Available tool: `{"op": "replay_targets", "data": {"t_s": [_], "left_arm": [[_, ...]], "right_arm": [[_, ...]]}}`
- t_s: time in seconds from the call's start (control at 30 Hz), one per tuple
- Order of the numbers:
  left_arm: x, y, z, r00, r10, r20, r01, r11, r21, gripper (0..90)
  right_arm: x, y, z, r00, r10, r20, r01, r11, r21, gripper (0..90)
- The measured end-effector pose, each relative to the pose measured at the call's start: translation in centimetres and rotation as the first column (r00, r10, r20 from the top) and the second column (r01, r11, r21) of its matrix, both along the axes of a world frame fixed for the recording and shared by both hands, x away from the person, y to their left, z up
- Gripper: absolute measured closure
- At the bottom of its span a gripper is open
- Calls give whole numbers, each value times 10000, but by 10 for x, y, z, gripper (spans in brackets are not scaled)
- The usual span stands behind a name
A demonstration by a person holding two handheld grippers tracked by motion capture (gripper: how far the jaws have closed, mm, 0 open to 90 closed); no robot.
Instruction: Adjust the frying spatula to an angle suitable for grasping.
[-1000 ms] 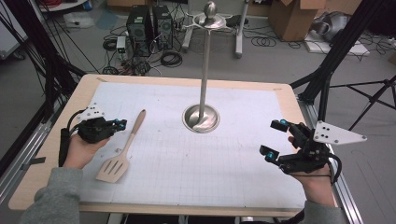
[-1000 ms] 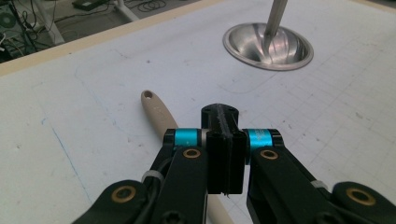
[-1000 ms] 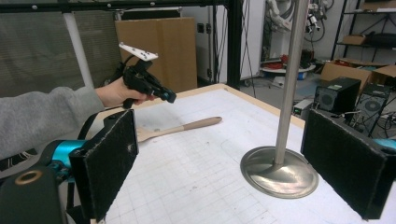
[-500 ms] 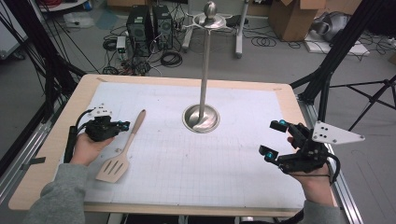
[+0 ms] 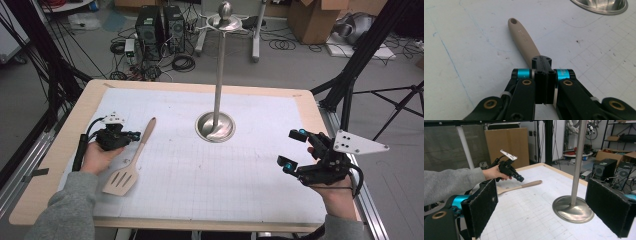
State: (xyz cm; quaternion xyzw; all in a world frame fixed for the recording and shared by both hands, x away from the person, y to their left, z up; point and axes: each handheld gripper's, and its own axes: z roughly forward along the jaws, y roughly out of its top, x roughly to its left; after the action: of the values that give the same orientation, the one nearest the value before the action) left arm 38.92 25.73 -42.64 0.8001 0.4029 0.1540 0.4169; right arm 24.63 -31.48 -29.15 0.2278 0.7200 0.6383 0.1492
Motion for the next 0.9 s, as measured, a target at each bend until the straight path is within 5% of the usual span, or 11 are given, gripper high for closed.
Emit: {"op": "replay_targets", "data": {"t_s": [0.43,0.9], "left_arm": [[7,-1,-12,9988,57,-490,-50,9999,147,897],[9,-1,-16,9984,8,-562,-14,9999,-109,898]], "right_arm": [[-1,-3,0,10000,-32,32,31,9999,123,101],[-1,-4,-2,10000,-86,-39,87,9999,92,101]]}}
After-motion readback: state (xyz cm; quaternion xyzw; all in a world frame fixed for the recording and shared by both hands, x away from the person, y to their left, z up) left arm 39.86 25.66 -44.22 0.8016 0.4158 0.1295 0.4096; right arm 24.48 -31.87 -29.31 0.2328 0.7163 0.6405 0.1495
